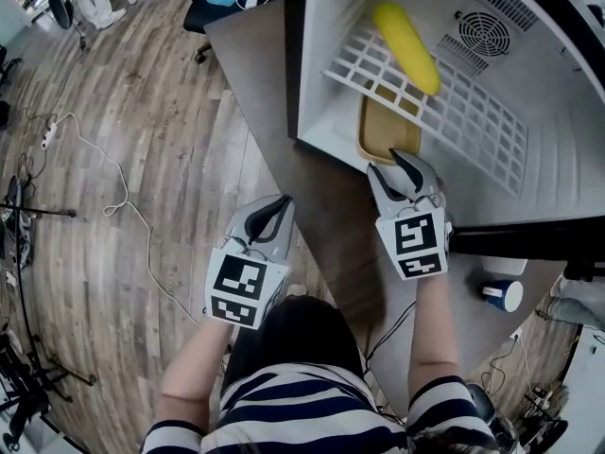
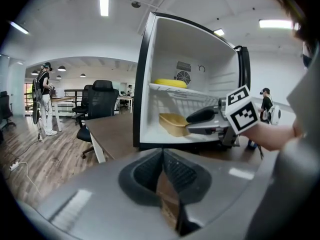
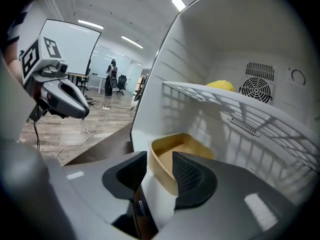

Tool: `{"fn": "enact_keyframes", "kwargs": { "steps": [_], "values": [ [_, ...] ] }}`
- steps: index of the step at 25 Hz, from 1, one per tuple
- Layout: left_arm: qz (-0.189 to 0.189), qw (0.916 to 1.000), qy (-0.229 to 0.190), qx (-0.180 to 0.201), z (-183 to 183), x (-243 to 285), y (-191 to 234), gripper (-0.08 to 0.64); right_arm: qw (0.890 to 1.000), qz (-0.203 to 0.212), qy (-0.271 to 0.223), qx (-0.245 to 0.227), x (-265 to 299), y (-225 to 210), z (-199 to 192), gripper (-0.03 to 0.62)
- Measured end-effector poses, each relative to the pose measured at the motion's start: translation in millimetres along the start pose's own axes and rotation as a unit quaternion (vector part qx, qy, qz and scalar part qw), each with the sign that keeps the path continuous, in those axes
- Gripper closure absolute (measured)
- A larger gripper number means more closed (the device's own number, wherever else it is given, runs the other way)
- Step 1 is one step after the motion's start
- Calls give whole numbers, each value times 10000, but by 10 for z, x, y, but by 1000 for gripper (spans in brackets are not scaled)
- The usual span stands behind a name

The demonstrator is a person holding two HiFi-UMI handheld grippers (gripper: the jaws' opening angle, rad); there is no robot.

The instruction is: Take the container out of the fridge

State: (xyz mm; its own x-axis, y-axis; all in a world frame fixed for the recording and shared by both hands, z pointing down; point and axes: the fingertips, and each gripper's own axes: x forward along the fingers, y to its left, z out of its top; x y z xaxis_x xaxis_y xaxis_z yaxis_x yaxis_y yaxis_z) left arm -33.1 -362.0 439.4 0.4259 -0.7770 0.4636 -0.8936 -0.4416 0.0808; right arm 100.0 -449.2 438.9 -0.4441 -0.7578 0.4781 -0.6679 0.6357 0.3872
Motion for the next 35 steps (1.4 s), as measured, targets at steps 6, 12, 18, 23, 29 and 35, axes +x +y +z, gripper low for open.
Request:
{"fn": "enact_keyframes", "kwargs": {
  "steps": [6,12,18,23,29,35],
  "values": [
    [-24,10000,63,16,-26,76,-2,560,9980,3,219,-585,128,-15,-101,431],
    [53,10000,-1,-1,-11,52,53,560,9968,110,250,-757,152,-3,-101,492],
    [76,9999,-81,14,47,14,70,560,9950,303,260,-911,139,49,-74,559],
    [111,9999,-119,23,62,-53,87,560,9938,426,282,-992,102,119,-50,568],
    [151,9997,-212,4,75,-171,84,560,9933,460,332,-1011,26,175,-26,574],
    [174,9994,-312,-3,73,-351,101,560,9930,457,365,-1029,-108,296,-6,574]
  ]
}}
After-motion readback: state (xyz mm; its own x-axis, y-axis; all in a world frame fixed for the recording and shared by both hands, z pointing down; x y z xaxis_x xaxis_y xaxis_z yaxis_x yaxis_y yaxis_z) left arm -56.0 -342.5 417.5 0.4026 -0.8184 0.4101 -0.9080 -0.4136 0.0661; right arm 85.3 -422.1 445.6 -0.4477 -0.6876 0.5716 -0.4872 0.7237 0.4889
